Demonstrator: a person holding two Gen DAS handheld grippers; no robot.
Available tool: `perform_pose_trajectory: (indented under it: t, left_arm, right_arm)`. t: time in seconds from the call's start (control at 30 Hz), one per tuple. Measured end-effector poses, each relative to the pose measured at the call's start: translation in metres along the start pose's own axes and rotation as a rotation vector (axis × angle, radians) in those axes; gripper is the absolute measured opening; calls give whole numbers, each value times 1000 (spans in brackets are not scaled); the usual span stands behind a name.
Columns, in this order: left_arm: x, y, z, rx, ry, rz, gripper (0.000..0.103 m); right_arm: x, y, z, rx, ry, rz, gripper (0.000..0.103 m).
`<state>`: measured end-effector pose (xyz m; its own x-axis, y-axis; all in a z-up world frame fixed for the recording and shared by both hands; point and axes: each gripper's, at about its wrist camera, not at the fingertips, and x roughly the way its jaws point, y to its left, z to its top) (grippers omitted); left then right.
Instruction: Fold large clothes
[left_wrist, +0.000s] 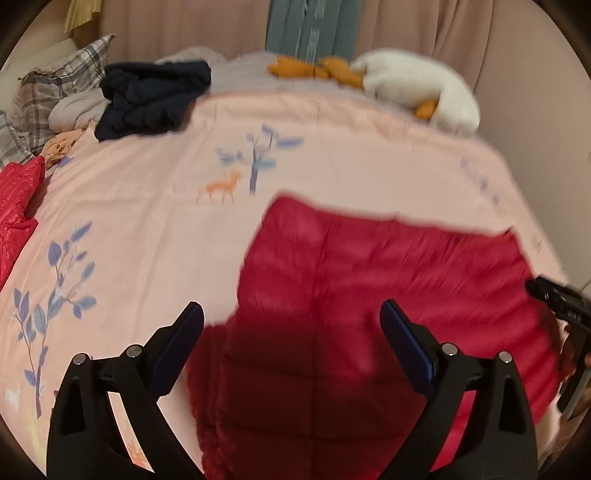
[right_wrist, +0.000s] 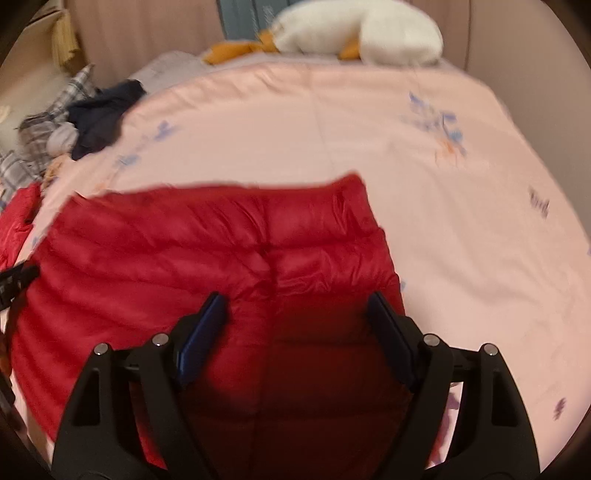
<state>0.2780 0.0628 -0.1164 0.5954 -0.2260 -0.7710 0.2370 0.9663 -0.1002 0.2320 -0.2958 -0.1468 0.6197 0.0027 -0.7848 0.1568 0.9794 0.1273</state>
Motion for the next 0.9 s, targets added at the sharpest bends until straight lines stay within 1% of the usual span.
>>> perform_pose_trajectory:
  t: [0.03, 0.07, 0.13, 0.2, 0.27, 0.3, 0.33, 0.4, 0.47, 0.53, 0.6, 0.63, 0.7, 0.73, 0.83, 0.9]
  left_arm:
    - [13, -1, -5, 11, 33, 22, 97]
    - [21, 1, -8, 4, 57, 18, 97]
    - [25, 7, -10, -22, 66, 14, 97]
    - [20, 11, -8, -50, 64, 20, 97]
    - [3, 11, -8, -67, 36, 29, 96]
    - [-8, 8, -10, -61, 11, 29, 96]
    - [-19, 4, -13, -49, -14, 31, 96]
    - [-44, -8, -21, -23, -69, 34, 97]
    - [-68, -20, -34, 0, -118, 14, 97]
    - [-83, -31, -49, 9, -149, -12, 97]
    - [-90, -41, -65, 15, -157, -24, 97]
    - [-92, -47, -73, 23, -158, -29, 97]
    - [-88, -57, -81, 49, -165, 7, 97]
    - [-83, -61, -84, 68, -153, 19, 97]
    - [-64, -66, -90, 66, -93, 9, 97]
    - [-50, -68, -94, 72, -63, 18, 97]
  right_arm:
    - [1, -5, 1, 26, 4, 2, 81]
    - [-1, -7, 0, 44, 4, 0, 81]
    - [-11, -8, -2, 62, -15, -10, 80]
    - [-36, -5, -8, 60, -70, 1, 80]
    - [-66, 5, -24, 29, -131, 53, 80]
    - [-76, 10, -30, 15, -146, 65, 80]
    - [-89, 18, -42, -19, -169, 79, 81]
    - [-105, 31, -60, -63, -203, 72, 84]
    - [-116, 45, -86, -113, -222, 60, 85]
    - [-118, 54, -104, -141, -226, 45, 86]
    - [-114, 60, -115, -155, -225, 11, 87]
    - [-109, 61, -119, -160, -210, 3, 88]
    - [-97, 58, -120, -130, -186, 6, 89]
    - [-94, 57, -122, -116, -180, 13, 90]
    - [-85, 53, -121, -102, -170, 22, 92]
    - [-79, 52, -120, -100, -158, 28, 93]
